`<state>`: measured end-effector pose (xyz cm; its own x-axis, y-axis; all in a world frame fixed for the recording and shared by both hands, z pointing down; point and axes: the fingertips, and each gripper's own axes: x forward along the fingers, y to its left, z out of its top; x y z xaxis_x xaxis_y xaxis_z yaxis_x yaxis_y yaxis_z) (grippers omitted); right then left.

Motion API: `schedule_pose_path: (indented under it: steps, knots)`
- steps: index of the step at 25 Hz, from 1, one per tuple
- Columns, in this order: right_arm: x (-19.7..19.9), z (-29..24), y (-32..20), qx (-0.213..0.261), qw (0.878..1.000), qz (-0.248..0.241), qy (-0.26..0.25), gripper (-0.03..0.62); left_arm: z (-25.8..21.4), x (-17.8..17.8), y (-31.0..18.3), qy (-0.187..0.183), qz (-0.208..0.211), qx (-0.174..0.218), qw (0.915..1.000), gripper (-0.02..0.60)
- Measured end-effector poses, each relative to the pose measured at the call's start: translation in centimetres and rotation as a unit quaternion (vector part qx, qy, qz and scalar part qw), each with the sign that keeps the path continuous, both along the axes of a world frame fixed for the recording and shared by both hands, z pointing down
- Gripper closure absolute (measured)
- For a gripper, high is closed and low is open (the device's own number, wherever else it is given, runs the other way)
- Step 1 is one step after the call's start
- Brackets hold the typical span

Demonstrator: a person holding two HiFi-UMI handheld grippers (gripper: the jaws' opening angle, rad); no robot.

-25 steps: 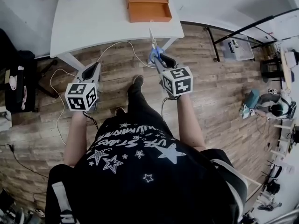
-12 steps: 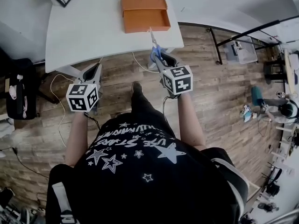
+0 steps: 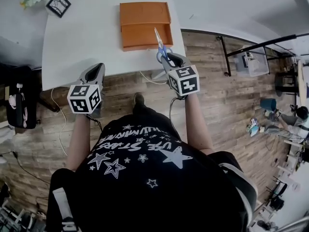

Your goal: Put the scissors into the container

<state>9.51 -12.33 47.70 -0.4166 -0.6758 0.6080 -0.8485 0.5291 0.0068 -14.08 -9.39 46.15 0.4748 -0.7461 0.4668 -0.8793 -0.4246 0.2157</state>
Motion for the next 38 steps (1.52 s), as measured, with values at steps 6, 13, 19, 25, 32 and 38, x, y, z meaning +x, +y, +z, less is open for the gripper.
schedule_pose_path:
  steps: [6,13,19,25,32,38]
  knots:
    - [1.9,0.7,-5.5,-0.004,0.998,-0.054,0.021,0.494,-0.4,2.7,-5.4,-0.011,-0.018,0.004,0.9998,0.561]
    - [1.8,2.1,-10.3,-0.001,0.985,-0.151,0.083,0.494,-0.2,4.0,-9.1,-0.016,-0.05,0.002,0.9986,0.561]
    - [0.8,3.6,-12.2,0.009,0.948,-0.257,0.187,0.494,0.1,4.1,-10.3,-0.025,-0.058,-0.003,0.998,0.561]
    - [0.3,4.8,-13.7,0.0,0.918,-0.311,0.245,0.494,0.4,3.0,-12.2,-0.026,-0.06,-0.007,0.9979,0.561]
    - [-1.4,7.0,-14.7,-0.031,0.87,-0.386,0.306,0.494,1.0,1.7,-17.3,-0.02,-0.04,-0.012,0.9989,0.561]
    - [-2.1,8.6,-16.4,-0.051,0.858,-0.391,0.328,0.494,1.7,1.5,-20.8,-0.015,-0.021,-0.02,0.9995,0.561]
